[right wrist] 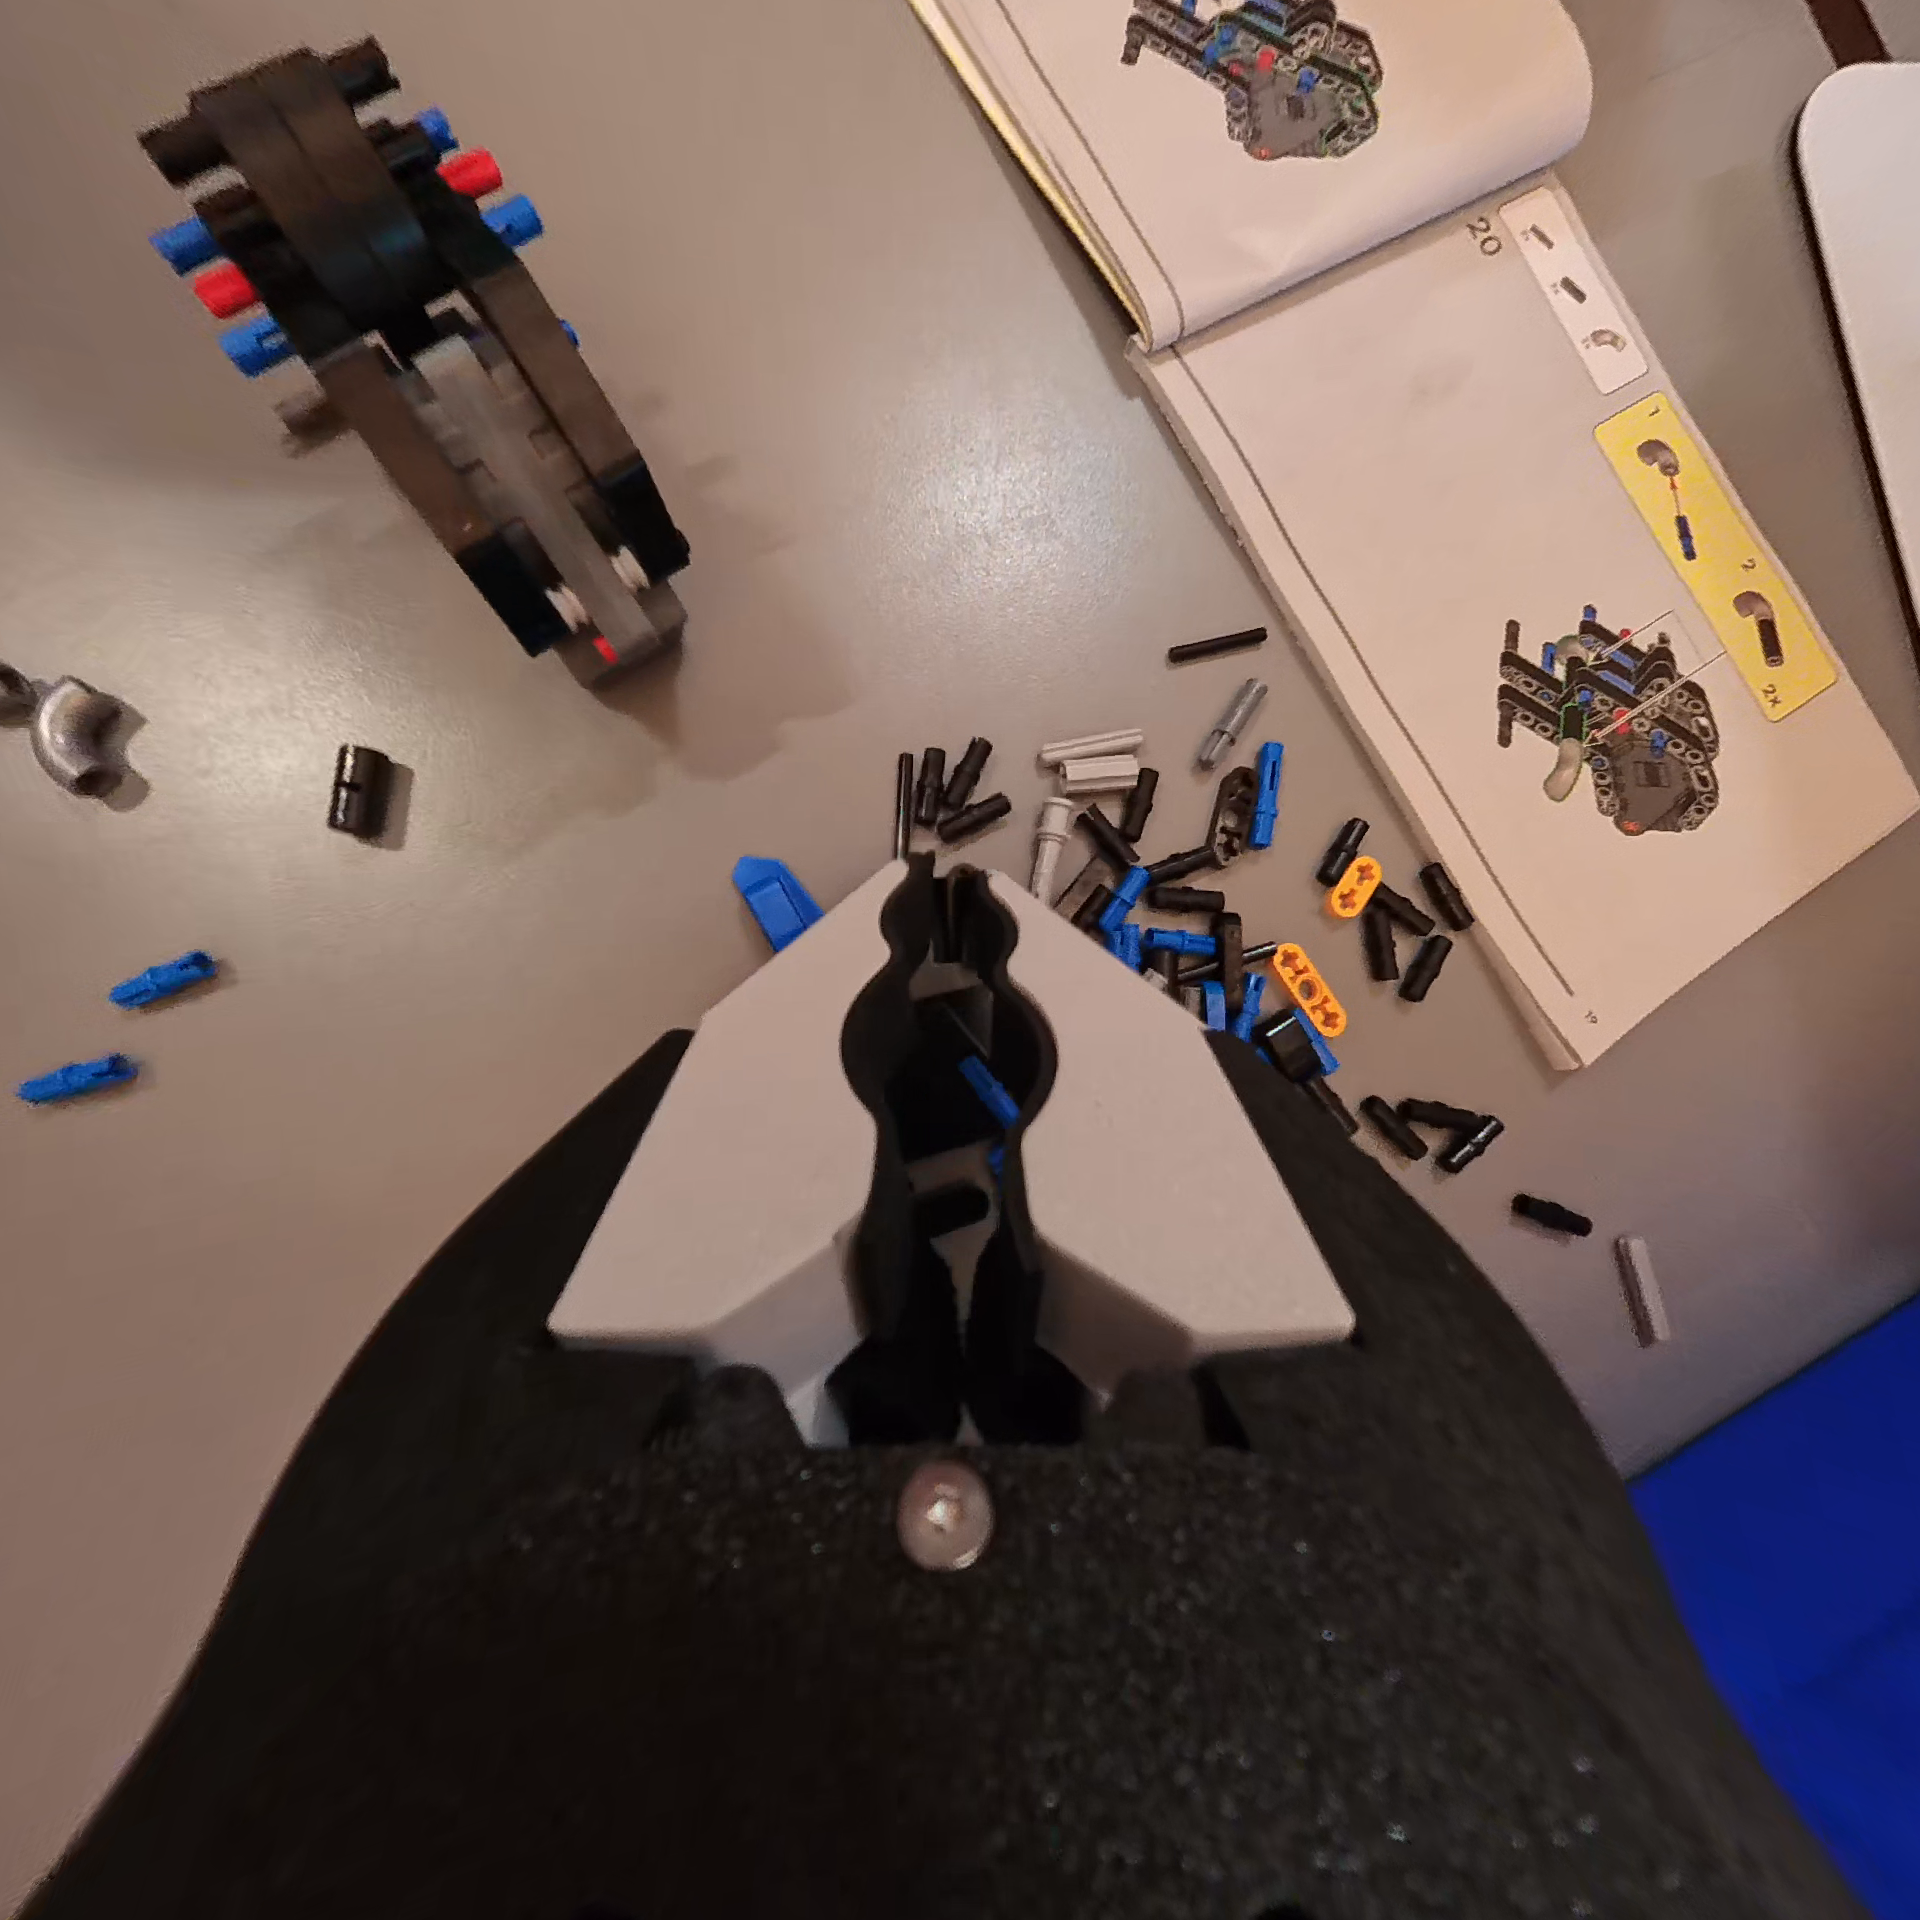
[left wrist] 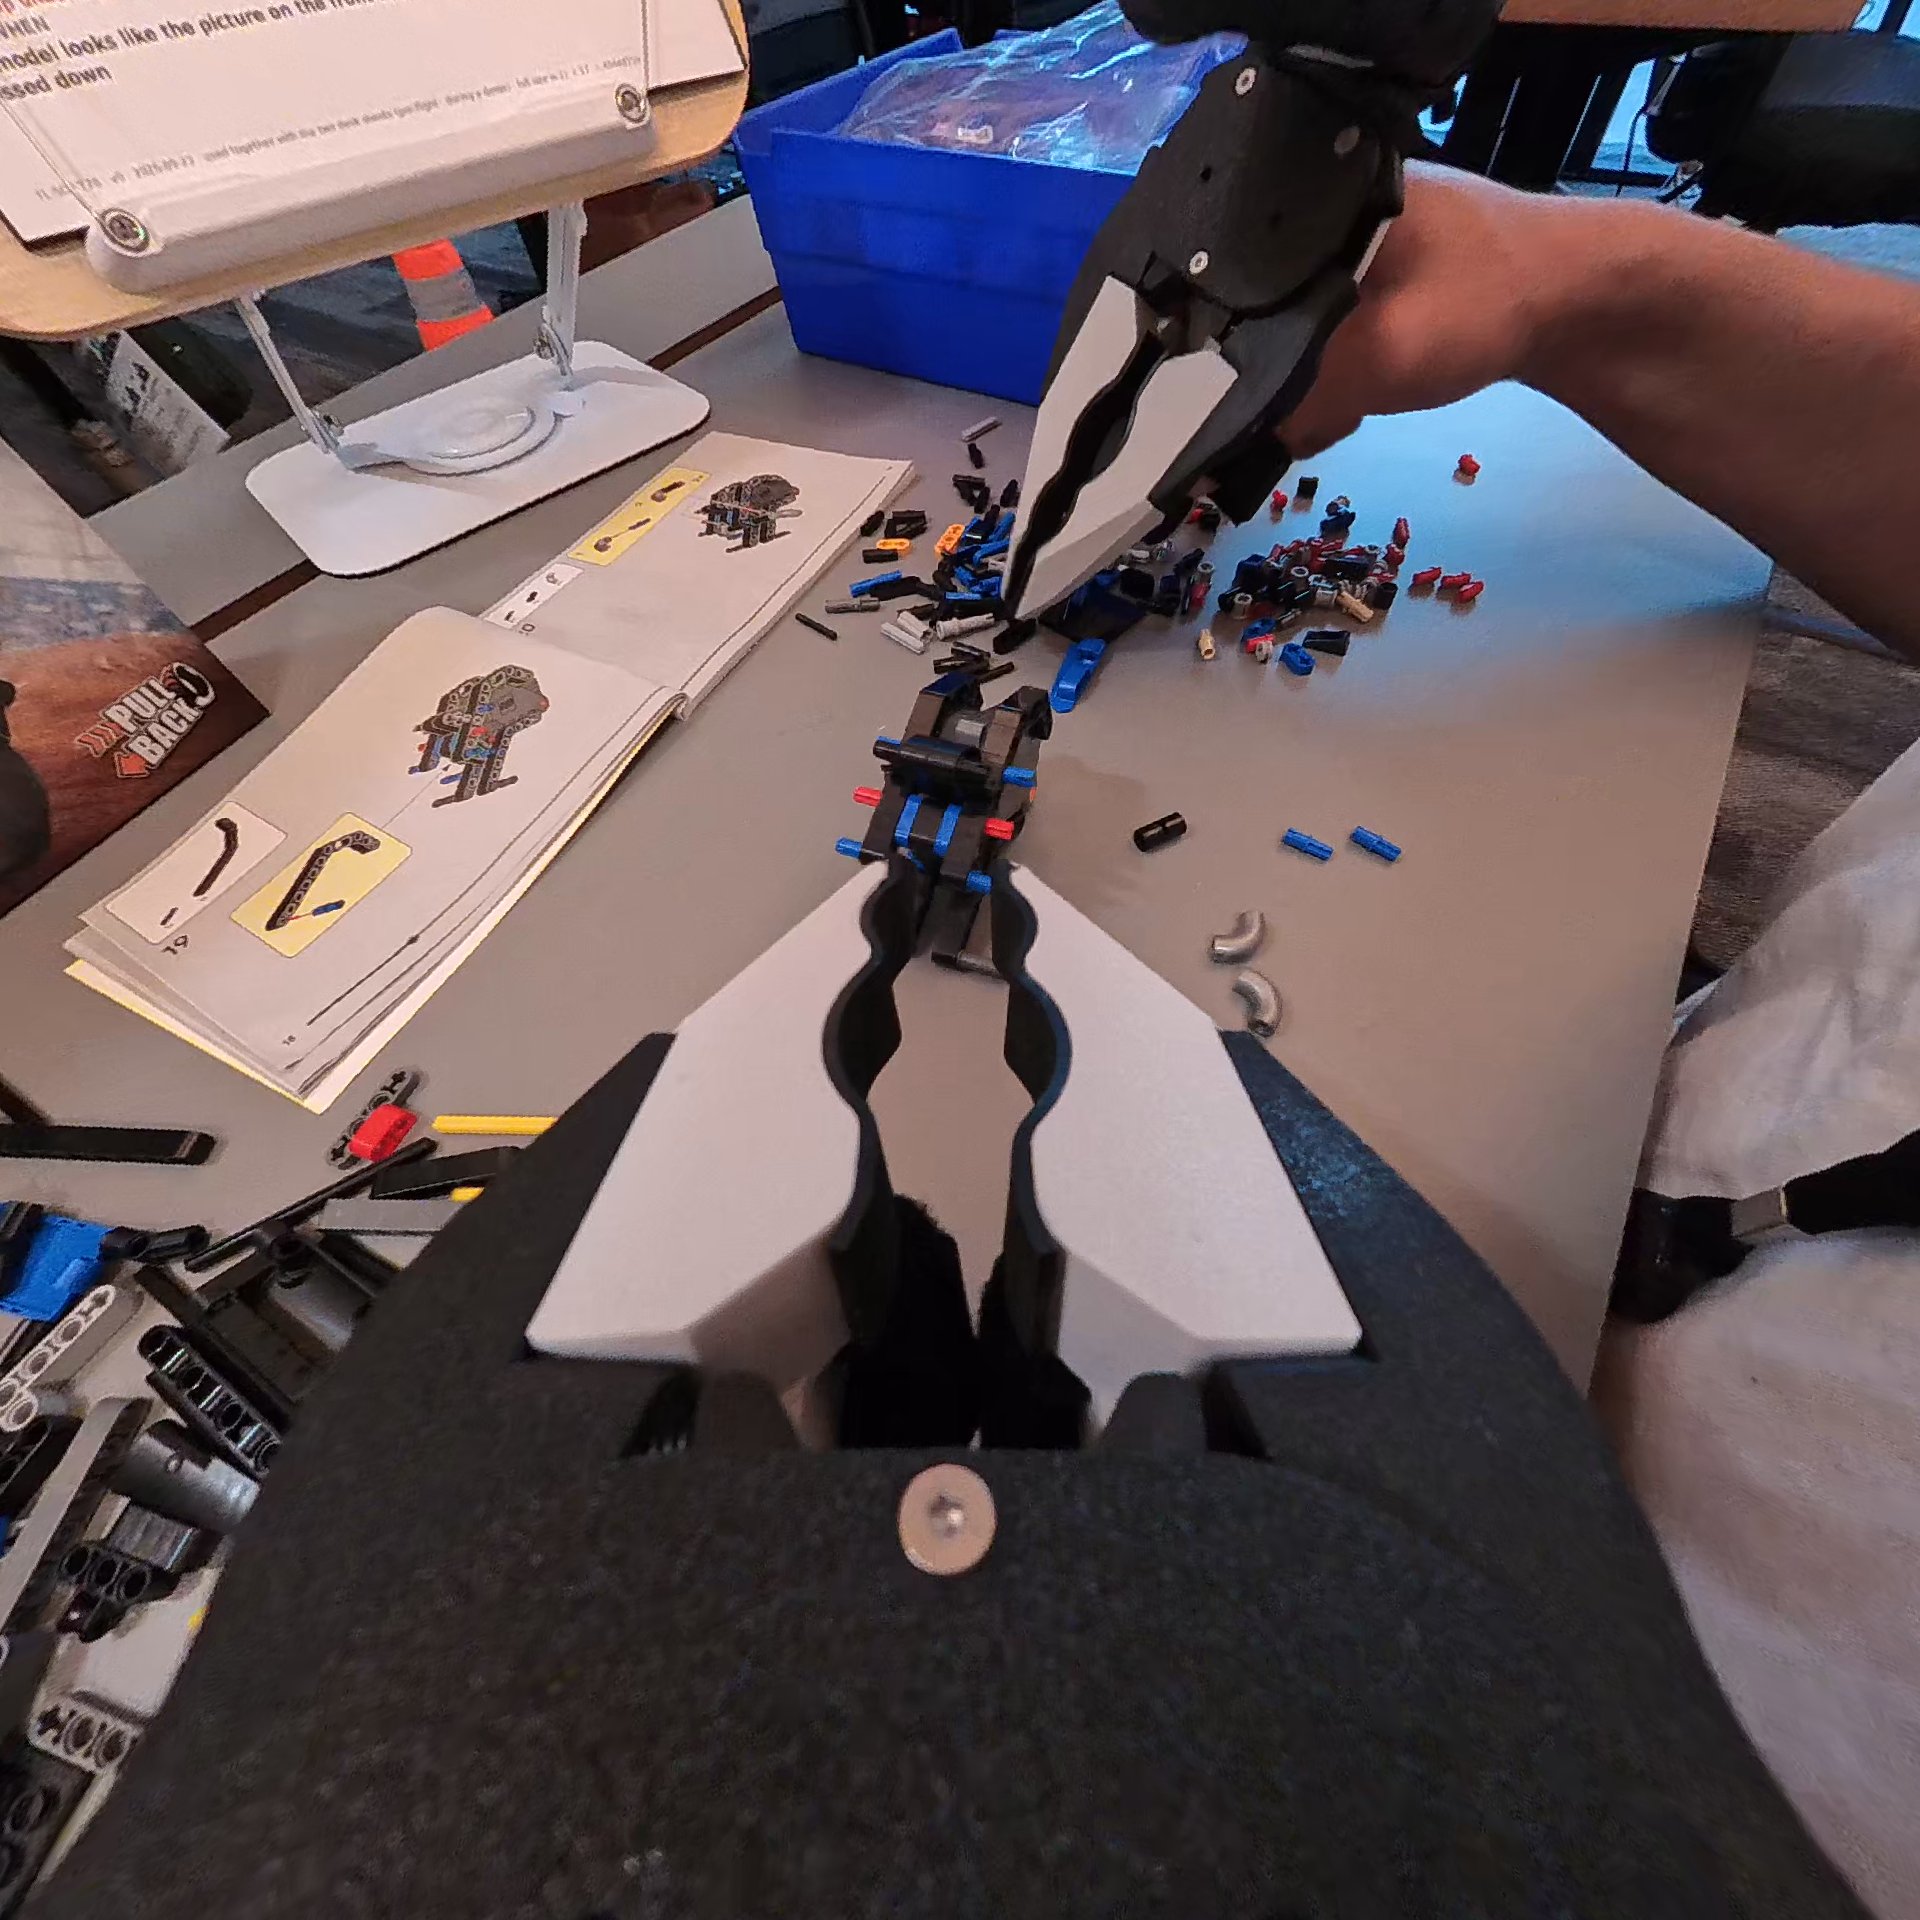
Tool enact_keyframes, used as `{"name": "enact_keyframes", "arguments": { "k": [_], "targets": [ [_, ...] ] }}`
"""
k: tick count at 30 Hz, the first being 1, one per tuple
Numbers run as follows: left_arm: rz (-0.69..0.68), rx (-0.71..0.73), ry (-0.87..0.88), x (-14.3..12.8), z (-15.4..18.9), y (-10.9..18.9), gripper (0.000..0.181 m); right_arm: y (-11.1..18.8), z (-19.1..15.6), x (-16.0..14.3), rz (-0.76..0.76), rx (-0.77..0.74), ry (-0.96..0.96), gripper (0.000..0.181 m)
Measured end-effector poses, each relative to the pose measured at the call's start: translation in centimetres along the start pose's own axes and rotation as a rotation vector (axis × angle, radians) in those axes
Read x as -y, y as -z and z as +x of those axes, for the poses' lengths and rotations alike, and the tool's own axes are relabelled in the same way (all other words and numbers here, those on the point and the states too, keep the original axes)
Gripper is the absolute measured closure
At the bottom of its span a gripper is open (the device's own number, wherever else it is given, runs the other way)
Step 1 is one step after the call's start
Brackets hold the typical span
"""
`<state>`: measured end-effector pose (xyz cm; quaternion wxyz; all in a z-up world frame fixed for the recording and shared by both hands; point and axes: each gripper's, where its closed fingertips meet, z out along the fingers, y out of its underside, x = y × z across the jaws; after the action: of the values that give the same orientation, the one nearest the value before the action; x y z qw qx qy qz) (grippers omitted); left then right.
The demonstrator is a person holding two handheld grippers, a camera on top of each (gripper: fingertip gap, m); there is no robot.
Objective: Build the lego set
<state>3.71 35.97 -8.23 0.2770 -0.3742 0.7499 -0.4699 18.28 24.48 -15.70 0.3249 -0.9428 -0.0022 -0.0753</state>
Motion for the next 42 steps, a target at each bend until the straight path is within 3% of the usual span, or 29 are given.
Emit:
{"name": "enact_keyframes", "arguments": {
  "k": [6, 10, 12, 15, 27, 32, 37, 42],
  "targets": [
    [-0.004, 0.01, -0.003, -0.2, 0.3, 0.2, 0.169, 1.4, -1.2, 1.5, 0.084, 0.011, 0.044, 0.175],
    [-0.023, 0.037, 0.007, -0.9, -0.1, 0.1, 0.169, 2.9, -6.1, 3.2, 0.181, 0.155, 0.056, 0.175],
    [-0.04, 0.063, 0.01, -1.3, -0.7, 0.0, 0.169, 2.5, -9.3, 2.2, 0.12, 0.254, 0.039, 0.175],
    [-0.053, 0.07, 0.009, -1.7, -1.0, -0.4, 0.169, 1.5, -12.2, 1.1, 0.059, 0.266, 0.07, 0.175],
    [-0.074, 0.067, 0.022, -2.5, -1.0, -1.7, 0.169, 0.4, -12.9, 0.3, 0.064, 0.201, 0.067, 0.168],
    [-0.065, 0.08, 0.074, -2.5, -1.8, -1.9, 0.169, 2.5, -10.3, 1.3, 0.17, 0.126, 0.021, 0.154],
    [-0.021, 0.103, 0.124, -1.3, -3.9, -2.4, 0.169, 4.8, -2.2, 2.4, 0.303, -0.135, -0.129, 0.142],
    [0.0, 0.12, 0.126, 0.3, -6.5, -3.7, 0.17, 4.3, 2.7, 3.2, 0.316, -0.185, -0.196, 0.129]
  ]
}}
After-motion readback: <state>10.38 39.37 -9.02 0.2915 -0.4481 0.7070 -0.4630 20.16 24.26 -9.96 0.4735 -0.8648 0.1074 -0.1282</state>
